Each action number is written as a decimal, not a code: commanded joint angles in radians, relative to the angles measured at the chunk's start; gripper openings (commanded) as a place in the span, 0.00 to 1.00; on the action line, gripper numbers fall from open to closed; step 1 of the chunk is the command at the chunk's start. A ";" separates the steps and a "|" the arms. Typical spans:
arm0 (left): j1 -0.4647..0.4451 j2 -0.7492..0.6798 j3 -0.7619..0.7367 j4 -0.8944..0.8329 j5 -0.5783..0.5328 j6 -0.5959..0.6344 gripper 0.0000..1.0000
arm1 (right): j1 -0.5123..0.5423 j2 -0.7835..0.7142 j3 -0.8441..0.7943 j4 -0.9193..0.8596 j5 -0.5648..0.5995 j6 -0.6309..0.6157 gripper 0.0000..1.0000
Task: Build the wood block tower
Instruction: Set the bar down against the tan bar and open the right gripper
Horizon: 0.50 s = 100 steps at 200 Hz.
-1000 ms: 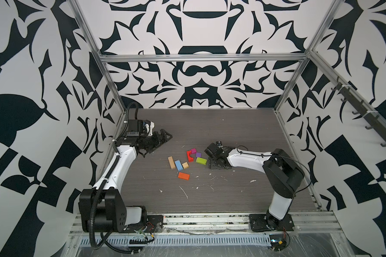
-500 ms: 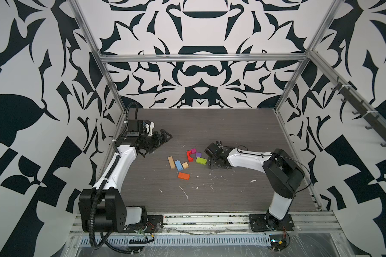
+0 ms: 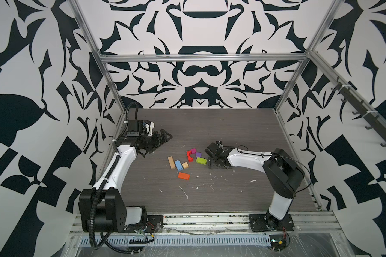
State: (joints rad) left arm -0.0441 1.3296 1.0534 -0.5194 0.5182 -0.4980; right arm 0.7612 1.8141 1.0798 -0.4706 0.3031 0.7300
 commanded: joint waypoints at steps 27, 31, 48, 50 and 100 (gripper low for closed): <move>0.005 -0.007 -0.016 -0.007 0.003 0.005 0.99 | -0.010 0.008 -0.008 -0.077 0.040 -0.022 0.86; 0.005 -0.007 -0.015 -0.006 0.002 0.004 0.99 | -0.010 0.008 -0.008 -0.077 0.041 -0.023 0.86; 0.006 -0.008 -0.016 -0.006 0.002 0.004 0.99 | -0.009 0.007 -0.008 -0.078 0.042 -0.021 0.87; 0.006 -0.009 -0.016 -0.007 0.002 0.004 0.99 | -0.009 0.008 -0.008 -0.079 0.043 -0.022 0.87; 0.006 -0.009 -0.016 -0.007 0.003 0.004 0.99 | -0.009 0.012 -0.008 -0.080 0.045 -0.020 0.87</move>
State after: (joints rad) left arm -0.0441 1.3296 1.0531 -0.5194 0.5179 -0.4980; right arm 0.7609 1.8137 1.0798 -0.4721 0.3073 0.7288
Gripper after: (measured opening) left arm 0.992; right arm 0.871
